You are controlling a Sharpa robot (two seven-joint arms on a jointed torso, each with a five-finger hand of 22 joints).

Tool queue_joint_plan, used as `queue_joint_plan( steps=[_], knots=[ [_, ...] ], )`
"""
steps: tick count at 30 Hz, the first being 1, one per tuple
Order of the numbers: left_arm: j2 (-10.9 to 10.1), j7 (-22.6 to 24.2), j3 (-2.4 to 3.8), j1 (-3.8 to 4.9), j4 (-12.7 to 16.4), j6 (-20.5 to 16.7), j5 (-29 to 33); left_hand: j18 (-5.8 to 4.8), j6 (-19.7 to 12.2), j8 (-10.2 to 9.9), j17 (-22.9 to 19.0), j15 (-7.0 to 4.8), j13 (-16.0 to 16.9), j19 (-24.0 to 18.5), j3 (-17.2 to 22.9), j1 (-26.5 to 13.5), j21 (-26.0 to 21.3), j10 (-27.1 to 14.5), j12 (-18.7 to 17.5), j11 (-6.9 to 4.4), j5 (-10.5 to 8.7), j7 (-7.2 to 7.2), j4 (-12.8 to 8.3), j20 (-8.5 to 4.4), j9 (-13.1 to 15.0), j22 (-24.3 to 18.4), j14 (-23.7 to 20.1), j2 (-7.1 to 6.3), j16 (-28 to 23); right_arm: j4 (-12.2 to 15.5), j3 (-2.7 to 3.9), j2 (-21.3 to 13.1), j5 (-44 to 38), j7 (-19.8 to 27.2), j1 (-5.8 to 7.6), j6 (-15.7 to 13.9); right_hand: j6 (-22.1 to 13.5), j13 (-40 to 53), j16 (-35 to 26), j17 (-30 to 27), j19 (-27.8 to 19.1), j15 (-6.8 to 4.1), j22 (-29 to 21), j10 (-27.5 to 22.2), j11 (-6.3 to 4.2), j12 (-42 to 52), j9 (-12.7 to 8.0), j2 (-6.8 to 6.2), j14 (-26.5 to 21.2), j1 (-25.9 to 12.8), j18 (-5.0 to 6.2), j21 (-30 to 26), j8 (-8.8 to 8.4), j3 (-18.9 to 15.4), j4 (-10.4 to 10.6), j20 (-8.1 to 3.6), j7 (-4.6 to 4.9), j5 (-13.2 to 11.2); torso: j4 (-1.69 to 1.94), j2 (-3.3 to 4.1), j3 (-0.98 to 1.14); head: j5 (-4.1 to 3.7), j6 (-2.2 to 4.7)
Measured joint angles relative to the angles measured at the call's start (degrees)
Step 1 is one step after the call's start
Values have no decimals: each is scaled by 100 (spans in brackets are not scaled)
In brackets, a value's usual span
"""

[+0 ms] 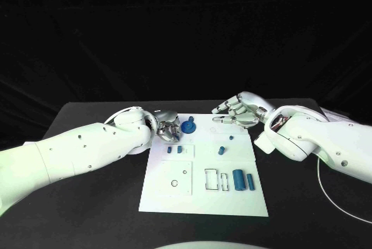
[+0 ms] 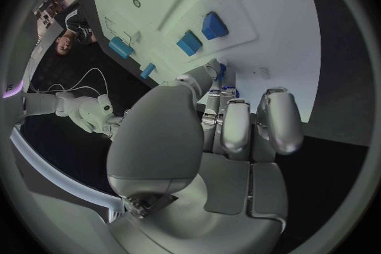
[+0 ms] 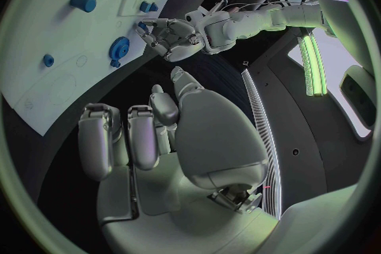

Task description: Assemble the parts on the task board

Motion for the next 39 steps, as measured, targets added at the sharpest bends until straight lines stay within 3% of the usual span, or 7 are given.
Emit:
queue_joint_plan(
  steps=[7, 11, 18, 25, 31, 36, 39],
  knots=[
    [3, -7, 0, -1, -9, 12, -1, 0, -64, -103, -59, 0, -1, 0, 38, -133, 0, -34, -128, 46, 3, 64, -2, 0, -35, 0, 0, -66, 0, 0, 0, -2, 0, 0, 0, 0, 0, 0, 0, 0, 0, 0, 0, 0, 0, 0, 0, 0, 0, 0, 0, 0, 0, 0, 0, 0, 0, 0, 2, -1, 0, -1, -2],
    [4, -18, -20, -22, -27, 45, 14, 0, -439, -320, -110, 74, -82, -10, 67, -259, -137, -337, -339, 144, 3, 127, 14, 17, -141, -1, 10, -181, -2, 0, 0, -3, 0, 0, 0, 0, 0, 0, 0, -1, 0, 0, -1, 0, 0, 0, 0, 0, 0, 0, 0, 0, 0, 0, 0, 0, 0, 0, 3, -3, 0, -1, -2],
    [3, -28, -19, -23, -43, 54, 59, 0, -677, -333, -207, 155, -164, -21, 98, -362, -635, -786, -403, 268, 3, 225, 14, 105, -213, 4, -11, -283, -23, -5, 0, -7, 0, 0, 0, -1, 0, -15, -22, -1, 0, 0, -1, 0, 0, 0, 0, 0, 0, 0, 0, -23, 0, -16, -15, 0, 0, 0, 3, -4, 0, -1, 5],
    [-45, -39, -18, -22, -20, 46, 93, 0, -677, -333, -219, 175, -164, -1, 113, -361, -696, -823, -402, 288, 3, 225, -1, 124, -213, 4, 10, -283, -23, -38, 0, -15, 0, 0, 0, -1, 0, -64, -22, -2, -22, 0, 4, -45, 22, -71, 0, 1, 0, 1, 0, -23, 0, -15, -15, -20, 0, 0, 2, -4, 0, 2, 8],
    [-192, -45, -12, -22, 82, 23, 116, 0, -677, -333, -236, 175, -163, -1, 123, -360, -700, -824, -402, 289, 3, 225, -12, 124, -213, 3, 10, -282, -23, -177, 0, -41, -74, -30, 0, 1, -33, -1890, -581, -370, -397, 0, -326, -1241, 52, -2295, 2, 95, 0, 137, 94, -345, 34, 1, -22, -23, -25, 26, 2, -6, -3, -8, 16],
    [-435, -13, 34, -21, 205, -59, 352, 0, -677, -333, -261, 175, -145, -21, 193, -360, -782, -768, -361, 252, 3, 225, -25, 144, -213, 3, 10, -282, -28, -378, 0, -70, -530, -143, 0, 66, 107, -3407, -1333, -1154, -595, 15, -721, -1618, 80, -4016, 10, -90, -10, 467, 183, -623, 90, 360, -91, -21, -47, -16, 0, -12, -5, -19, 35],
    [-638, 165, 47, -15, 247, -260, 958, 137, -578, -262, -744, 194, -138, -220, 286, -413, -1388, -688, -318, 259, 3, 219, 2, 176, -197, -233, -123, -230, -332, -468, 0, -83, -1092, -252, -3, 181, 360, -4273, -1490, -1315, -595, 42, -786, -1475, 82, -4861, 17, -245, 0, 622, 183, -676, 134, 646, -176, -21, -44, -46, -3, -12, -3, -37, 55]
  ],
)
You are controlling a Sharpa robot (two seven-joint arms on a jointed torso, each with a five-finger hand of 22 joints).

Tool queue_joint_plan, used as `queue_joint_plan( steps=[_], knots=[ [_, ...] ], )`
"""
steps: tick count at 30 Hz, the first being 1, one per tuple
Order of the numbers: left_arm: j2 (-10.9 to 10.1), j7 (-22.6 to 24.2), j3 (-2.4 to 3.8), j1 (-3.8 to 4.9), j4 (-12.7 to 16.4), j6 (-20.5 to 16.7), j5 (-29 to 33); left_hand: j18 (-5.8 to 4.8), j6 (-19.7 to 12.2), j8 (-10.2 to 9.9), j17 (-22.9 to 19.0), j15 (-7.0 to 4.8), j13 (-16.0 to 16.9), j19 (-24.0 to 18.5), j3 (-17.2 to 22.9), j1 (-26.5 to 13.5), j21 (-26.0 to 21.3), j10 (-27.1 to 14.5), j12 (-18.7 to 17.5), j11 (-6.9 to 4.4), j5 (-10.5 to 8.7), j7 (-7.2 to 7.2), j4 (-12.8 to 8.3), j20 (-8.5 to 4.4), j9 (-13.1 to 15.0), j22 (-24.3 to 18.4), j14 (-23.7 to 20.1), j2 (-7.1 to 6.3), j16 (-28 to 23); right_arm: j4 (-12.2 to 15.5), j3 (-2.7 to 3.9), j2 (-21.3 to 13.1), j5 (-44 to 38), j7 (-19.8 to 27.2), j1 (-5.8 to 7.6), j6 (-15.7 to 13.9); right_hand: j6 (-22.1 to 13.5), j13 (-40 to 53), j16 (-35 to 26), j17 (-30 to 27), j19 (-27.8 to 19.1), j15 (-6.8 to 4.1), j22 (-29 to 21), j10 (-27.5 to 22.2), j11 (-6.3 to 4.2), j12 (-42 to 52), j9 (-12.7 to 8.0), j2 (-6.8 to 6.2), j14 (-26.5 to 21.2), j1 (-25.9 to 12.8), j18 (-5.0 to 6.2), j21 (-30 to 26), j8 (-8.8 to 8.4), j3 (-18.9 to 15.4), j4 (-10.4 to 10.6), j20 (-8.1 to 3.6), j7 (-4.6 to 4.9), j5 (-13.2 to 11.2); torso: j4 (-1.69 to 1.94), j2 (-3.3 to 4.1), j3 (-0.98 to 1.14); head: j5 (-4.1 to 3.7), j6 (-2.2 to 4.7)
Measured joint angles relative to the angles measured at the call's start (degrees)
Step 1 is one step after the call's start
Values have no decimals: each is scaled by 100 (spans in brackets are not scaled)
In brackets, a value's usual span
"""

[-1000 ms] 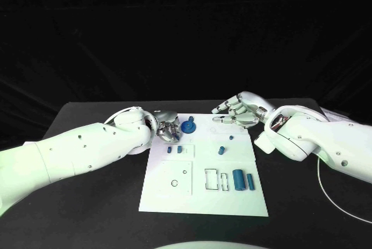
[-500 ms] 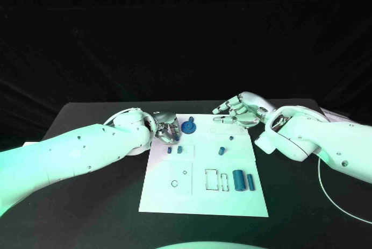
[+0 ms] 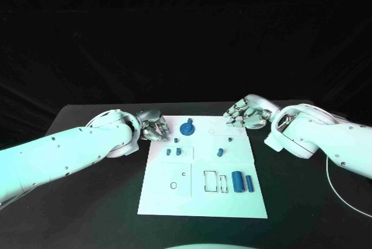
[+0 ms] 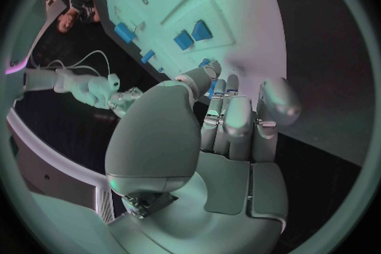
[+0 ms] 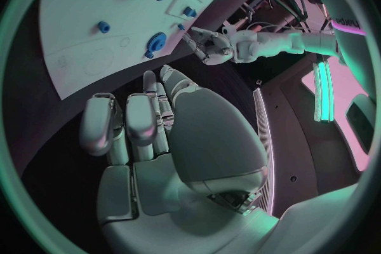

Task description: Assemble the parts on the task board

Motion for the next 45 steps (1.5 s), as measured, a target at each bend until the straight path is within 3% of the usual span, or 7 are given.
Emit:
queue_joint_plan(
  steps=[1, 5, 7, 14, 18, 28, 45],
  knots=[
    [-79, 136, 0, 0, 11, -124, 381, 0, 21, 0, -188, 9, 0, -88, 18, -24, -231, 0, 0, 0, 0, 21, 18, 8, 3, -118, -94, 24, -116, -17, 2, -1, -274, -51, -12, 56, 76, -174, -25, -28, 0, 0, -8, 76, 3, -156, 0, -29, 0, 29, 0, 0, 0, 64, -20, 0, 7, 0, 0, 1, 0, -11, 8],
    [-271, 777, -32, -1, 120, -587, 2002, 316, 68, 21, -1543, 59, 0, -735, 39, -9, -1771, -18, 62, 20, 0, 68, 39, 49, 3, -903, -797, 101, -993, -25, 3, 7, -1224, -228, -102, 237, 219, -700, -76, -93, 0, 0, -33, 302, -32, -536, -5, -82, 0, 76, 0, -35, 0, 275, -60, 0, -20, -57, 0, 5, 3, -69, 40],
    [-332, 1120, -42, -9, 207, -769, 2801, 354, 69, 63, -1960, 64, 8, -963, 39, -38, -2266, 14, 140, 48, 0, 69, 39, 60, 3, -1154, -1028, 131, -1266, -28, 0, 21, -1664, -317, -148, 306, 257, -868, -124, -128, 0, 0, -49, 331, -22, -645, -5, -135, 0, 23, 0, -36, 0, 346, -66, 0, -48, -131, 2, 10, 0, -102, 51],
    [-564, 2209, -58, -69, 535, -1102, 5768, 353, 163, 132, -2170, 29, 67, -1040, -89, -68, -2552, 184, 345, -21, 0, 37, 69, 39, 11, -1328, -1109, 220, -1322, -30, -7, 113, -3005, -612, -288, 507, 296, -1209, -205, -223, 0, 0, -112, 331, -22, -845, -5, -217, 0, -11, 0, -101, -34, 467, -56, 0, -78, -290, 7, 13, -7, -197, 76],
    [-660, 2531, -62, -112, 703, -1156, 6764, 353, 162, 151, -2212, 21, 73, -1040, -128, -68, -2597, 184, 388, -21, 0, 38, 75, 39, 16, -1359, -1118, 220, -1322, -28, -14, 181, -3459, -719, -345, 591, 297, -1335, -254, -275, 0, 0, -167, 331, -22, -910, -5, -268, 0, -20, 0, -134, -67, 508, -36, 0, -79, -324, 4, 14, -5, -207, 85],
    [-752, 2861, -66, -164, 956, -1180, 7677, 352, 161, 151, -2254, 1, 78, -1081, -151, -89, -2674, 184, 420, -21, 0, 38, 52, 39, 15, -1403, -1138, 242, -1351, -156, -25, 375, -3968, -854, -426, 758, 325, -1548, -347, -377, -61, -1, -294, 298, 11, -1001, -5, -298, 0, -49, 86, -211, -90, 604, -31, 21, -65, -347, 7, 18, 0, -192, 68],
    [-799, 2954, -66, -173, 1045, -1181, 7904, 352, 160, 174, -2296, 20, 77, -1080, -166, -89, -2730, 183, 420, -21, 0, 37, 67, 39, 14, -1434, -1157, 242, -1351, -406, -15, 582, -4145, -911, -480, 857, 500, -1793, -397, -425, -61, -1, -334, 389, -8, -1011, 1, -211, 0, -25, 86, -261, -112, 944, -52, 20, -76, -535, 5, 18, 5, -210, 21]
  ],
)
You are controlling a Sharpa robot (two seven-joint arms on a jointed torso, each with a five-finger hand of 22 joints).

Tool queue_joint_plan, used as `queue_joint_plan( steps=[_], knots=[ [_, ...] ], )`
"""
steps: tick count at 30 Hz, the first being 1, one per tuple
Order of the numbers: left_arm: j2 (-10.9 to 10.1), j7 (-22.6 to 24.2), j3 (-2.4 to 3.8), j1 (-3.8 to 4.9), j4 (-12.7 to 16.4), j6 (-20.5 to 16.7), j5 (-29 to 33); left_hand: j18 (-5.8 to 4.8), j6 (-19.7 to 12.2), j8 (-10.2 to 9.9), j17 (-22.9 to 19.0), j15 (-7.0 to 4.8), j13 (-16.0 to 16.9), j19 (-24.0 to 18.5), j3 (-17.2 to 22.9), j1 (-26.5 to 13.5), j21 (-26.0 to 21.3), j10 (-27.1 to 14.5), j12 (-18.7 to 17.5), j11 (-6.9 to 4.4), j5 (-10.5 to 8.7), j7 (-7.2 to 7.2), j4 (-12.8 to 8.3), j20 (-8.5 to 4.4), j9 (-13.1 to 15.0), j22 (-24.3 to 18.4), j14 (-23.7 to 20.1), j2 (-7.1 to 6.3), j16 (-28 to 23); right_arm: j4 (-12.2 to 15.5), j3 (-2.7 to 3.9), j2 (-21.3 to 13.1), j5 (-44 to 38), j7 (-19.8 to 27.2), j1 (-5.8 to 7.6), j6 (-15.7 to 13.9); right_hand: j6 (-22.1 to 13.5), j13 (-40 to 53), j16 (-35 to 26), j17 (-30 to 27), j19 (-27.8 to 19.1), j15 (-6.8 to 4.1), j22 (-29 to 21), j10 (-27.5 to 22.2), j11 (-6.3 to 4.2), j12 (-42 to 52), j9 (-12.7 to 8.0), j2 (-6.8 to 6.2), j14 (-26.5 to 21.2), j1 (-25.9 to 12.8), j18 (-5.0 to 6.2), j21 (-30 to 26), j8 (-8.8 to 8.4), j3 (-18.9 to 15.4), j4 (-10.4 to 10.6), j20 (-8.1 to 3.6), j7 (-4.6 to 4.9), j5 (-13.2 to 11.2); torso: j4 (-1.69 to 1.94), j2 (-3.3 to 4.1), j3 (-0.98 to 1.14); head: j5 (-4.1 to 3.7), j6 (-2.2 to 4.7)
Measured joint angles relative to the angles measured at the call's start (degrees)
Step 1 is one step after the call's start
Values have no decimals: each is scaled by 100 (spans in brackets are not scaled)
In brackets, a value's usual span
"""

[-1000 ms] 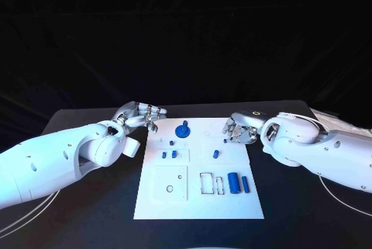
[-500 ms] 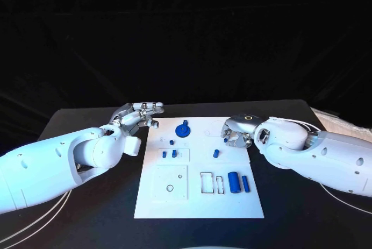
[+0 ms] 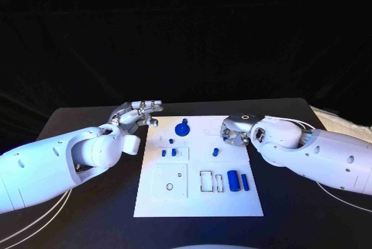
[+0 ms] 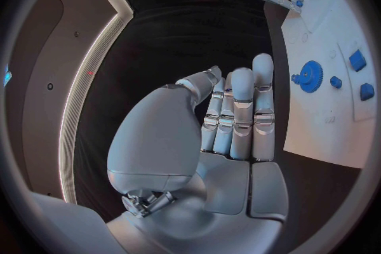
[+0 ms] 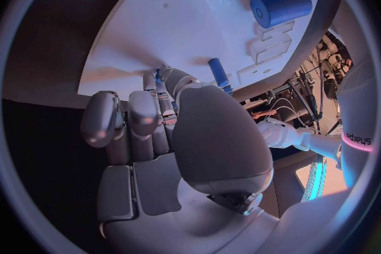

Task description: Assemble the parts on the task board

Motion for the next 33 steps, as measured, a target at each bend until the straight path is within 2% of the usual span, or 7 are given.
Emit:
queue_joint_plan(
  steps=[4, 8, 12, 17, 27, 33],
  knots=[
    [-6, 0, 0, -1, 2, 0, 13, 0, 0, 0, 0, 0, 0, 0, 0, 0, 0, 0, 0, 0, 0, 0, 0, 0, 0, 0, 0, 0, 0, -31, 6, 30, -15, -3, -5, 4, 167, -76, 0, 18, 1, 0, 27, 181, -42, 8, 34, 44, 0, 13, 0, 0, 40, 130, -40, -1, -44, -87, 1, -3, 0, 4, -15],
    [-15, 0, 0, -1, 8, 0, 19, 0, 0, 0, -9, 0, 0, 0, -16, 0, 0, 0, 2, 0, 0, 0, -16, 0, 0, -7, 0, 0, 0, -49, 13, 52, -26, -9, -11, 12, 302, -111, 147, 165, 114, 0, 199, 377, -81, 50, 58, 83, 0, 6, 1, 96, 93, 223, -112, -57, -92, -134, 1, -3, 0, 14, -27],
    [-19, -1, 0, -1, 14, 0, 25, 0, 0, 0, -23, -12, 0, 0, -16, 0, 0, 0, 23, 0, 0, 0, -16, 0, -1, -8, -13, 0, -26, -56, 17, 68, -41, -23, -16, 15, 369, -167, 223, 258, 167, -43, 321, 507, -105, 59, 108, 119, 1, 30, 1, 161, 127, 374, -216, -102, -105, -224, 0, -4, -1, 16, -40],
    [-22, -4, 0, -1, 20, 0, 29, 0, -1, 0, -32, -19, 5, 0, -40, 38, -20, 0, 45, 0, 0, 0, -40, 0, -1, -21, -21, 38, -26, -46, 17, 75, -70, -46, -27, 7, 390, -193, 250, 272, 188, -43, 365, 545, -85, 43, 133, 141, 1, 52, 0, 196, 128, 523, -364, -82, -86, -321, 0, -7, -2, 16, -49],
    [-26, -9, 0, -2, 18, -1, 35, -1, -1, 0, -48, -19, 4, 0, -40, 38, -20, -1, 45, 0, 0, 0, -40, 0, -1, -27, -21, 38, -26, 146, -4, -61, -76, -140, -68, -195, 390, -226, 250, 280, 208, -43, 387, 565, -65, -2, 144, 142, 0, 53, 0, 226, 127, 595, -387, -103, -85, -352, -2, -9, -2, 10, -53],
    [-26, -13, -1, -2, 14, -1, 36, 0, -1, 0, -48, -19, 4, 0, -63, 38, -20, -1, 45, 0, 0, -1, -64, 0, -1, -27, -20, 38, -26, 308, 17, -190, -24, -191, -34, -345, 390, -250, 278, 289, 208, -43, 411, 565, -65, -3, 148, 144, 0, 52, 0, 227, 127, 608, -378, -103, -86, -389, -3, -12, -2, -3, -55]
  ],
)
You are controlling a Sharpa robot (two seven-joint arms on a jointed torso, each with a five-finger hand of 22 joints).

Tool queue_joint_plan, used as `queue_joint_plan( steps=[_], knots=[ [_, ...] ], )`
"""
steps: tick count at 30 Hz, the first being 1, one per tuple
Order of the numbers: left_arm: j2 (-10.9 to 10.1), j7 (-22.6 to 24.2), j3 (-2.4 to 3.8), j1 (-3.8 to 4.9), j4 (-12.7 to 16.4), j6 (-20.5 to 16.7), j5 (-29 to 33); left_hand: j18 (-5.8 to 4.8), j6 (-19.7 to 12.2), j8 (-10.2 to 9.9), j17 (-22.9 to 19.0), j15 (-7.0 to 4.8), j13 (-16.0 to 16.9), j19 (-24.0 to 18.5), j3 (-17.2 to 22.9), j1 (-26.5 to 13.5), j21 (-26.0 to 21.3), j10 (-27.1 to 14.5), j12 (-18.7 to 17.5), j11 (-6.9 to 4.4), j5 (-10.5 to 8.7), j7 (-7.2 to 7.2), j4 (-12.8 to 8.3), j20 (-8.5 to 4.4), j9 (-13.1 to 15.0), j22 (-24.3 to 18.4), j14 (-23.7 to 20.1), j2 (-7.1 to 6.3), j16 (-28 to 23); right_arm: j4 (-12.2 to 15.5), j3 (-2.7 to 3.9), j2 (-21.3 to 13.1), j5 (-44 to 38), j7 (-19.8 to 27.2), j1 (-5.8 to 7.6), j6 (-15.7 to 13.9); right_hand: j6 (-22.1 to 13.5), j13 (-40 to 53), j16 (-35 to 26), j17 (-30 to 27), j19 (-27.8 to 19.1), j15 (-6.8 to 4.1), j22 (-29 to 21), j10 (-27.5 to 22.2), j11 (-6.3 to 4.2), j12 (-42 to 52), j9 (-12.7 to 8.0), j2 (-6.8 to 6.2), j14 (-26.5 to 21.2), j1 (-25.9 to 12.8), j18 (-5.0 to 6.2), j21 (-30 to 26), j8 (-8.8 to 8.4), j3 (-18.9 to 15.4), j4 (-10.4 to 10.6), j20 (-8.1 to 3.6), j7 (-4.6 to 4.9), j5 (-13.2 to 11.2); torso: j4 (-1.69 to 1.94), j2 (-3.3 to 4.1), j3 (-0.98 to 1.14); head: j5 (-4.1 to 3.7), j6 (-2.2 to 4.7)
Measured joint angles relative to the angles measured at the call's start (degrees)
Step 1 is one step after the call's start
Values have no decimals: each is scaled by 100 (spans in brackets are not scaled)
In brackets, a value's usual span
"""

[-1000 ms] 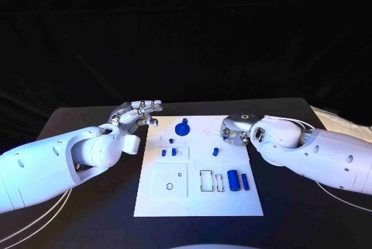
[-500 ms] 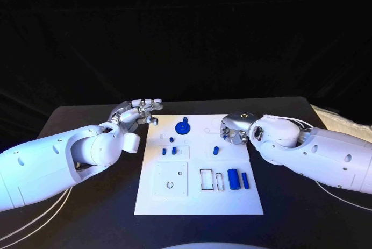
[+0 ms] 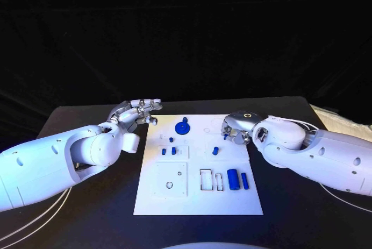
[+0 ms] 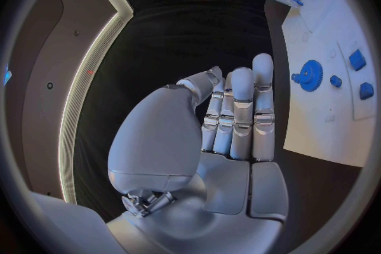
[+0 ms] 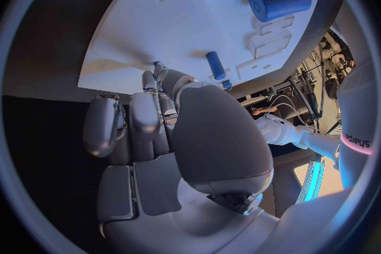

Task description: Assemble the parts on the task board

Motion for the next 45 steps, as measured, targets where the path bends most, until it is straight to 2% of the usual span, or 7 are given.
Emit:
queue_joint_plan(
  steps=[8, 12, 19, 23, 28, 34, 45],
  knots=[
    [0, -5, 0, 0, -5, 0, 1, 0, 0, 0, -17, 0, 0, 0, 0, 23, 0, 0, 24, 0, 0, 0, 0, 0, 0, -7, 0, 22, 0, 282, 43, -163, 91, -58, 64, -142, -1, -8, 0, 0, 0, 0, 0, 0, 0, -21, 6, 37, 0, -39, -1, 0, -17, 0, 0, 0, 0, -12, 0, -2, -2, 6, 23],
    [-4, -8, -1, 0, -7, -1, 1, -1, 0, 0, -17, 1, -1, 0, 0, 23, 0, 0, 24, 0, 0, 0, 0, 0, 0, -7, 1, 23, 0, 522, 51, -181, 146, -66, 70, -206, -2, -13, 0, 5, 0, 0, 2, 0, 0, -22, 9, 37, 0, -40, 0, 0, -23, 0, 0, 0, 0, -22, 0, 0, -2, 27, 24],
    [-3, -13, -1, -2, -8, -1, 2, 0, 0, 0, -17, 1, -1, 0, 0, 23, 0, 0, 24, 0, 0, 0, 0, 0, 0, -6, 1, 23, 0, 1003, 57, -27, 298, -42, 14, -294, 0, -22, 22, 19, 0, 0, 15, 0, 0, -44, 10, 44, 0, -48, 0, 0, -40, 22, -21, 0, 2, -34, 3, 2, -3, 110, -2],
    [2, -16, -1, -4, -4, -1, 3, 0, 0, 0, -17, 1, -1, 0, 0, 23, 0, 0, 24, 0, 0, 0, 0, 0, 0, -6, 1, 22, 0, 1152, 56, 144, 387, -5, -39, -305, 13, -25, 22, 20, 0, 0, 15, 11, 11, -51, 9, 43, 0, -48, 0, 0, -46, 51, -24, 0, 15, -45, 7, 4, -7, 195, -43],
    [9, -21, -2, -5, 8, 0, 3, -1, 0, 0, -18, 2, -1, 0, 0, 23, 0, 0, 24, 0, 0, 0, 0, 0, -1, -6, 2, 23, 0, 1161, 45, 407, 470, 50, -167, -274, 20, -42, 22, 24, 0, 1, 14, 20, 20, -66, 8, 43, 0, -48, 0, 0, -51, 88, -51, 0, 22, -5, 4, 4, -10, 272, -77],
    [17, -26, -3, -6, 37, 0, 4, -1, 0, 0, -28, 3, -1, 0, -16, 23, -21, 0, 23, 0, 0, 0, -16, 0, -1, -13, 3, 22, 0, 980, 0, 724, 541, 132, -387, -171, 19, -42, 45, 36, 0, 1, 14, 20, 20, -82, 12, 42, 0, -48, -1, 0, -67, 112, -75, 0, 23, 4, 3, 9, -11, 347, -130],
    [23, -40, -5, -7, 59, 4, 5, -1, 0, 0, -27, -7, -2, 0, -16, 23, -20, 0, 23, 0, 0, 0, -16, 0, -1, -12, -13, 22, 0, 734, -34, 1004, 597, 233, -539, 6, 18, -46, 45, 35, -1, 1, 13, 20, 20, -110, 19, 25, 0, -64, -1, 0, -88, 118, -81, 0, 23, 38, -3, 10, -8, 421, -194]
  ],
)
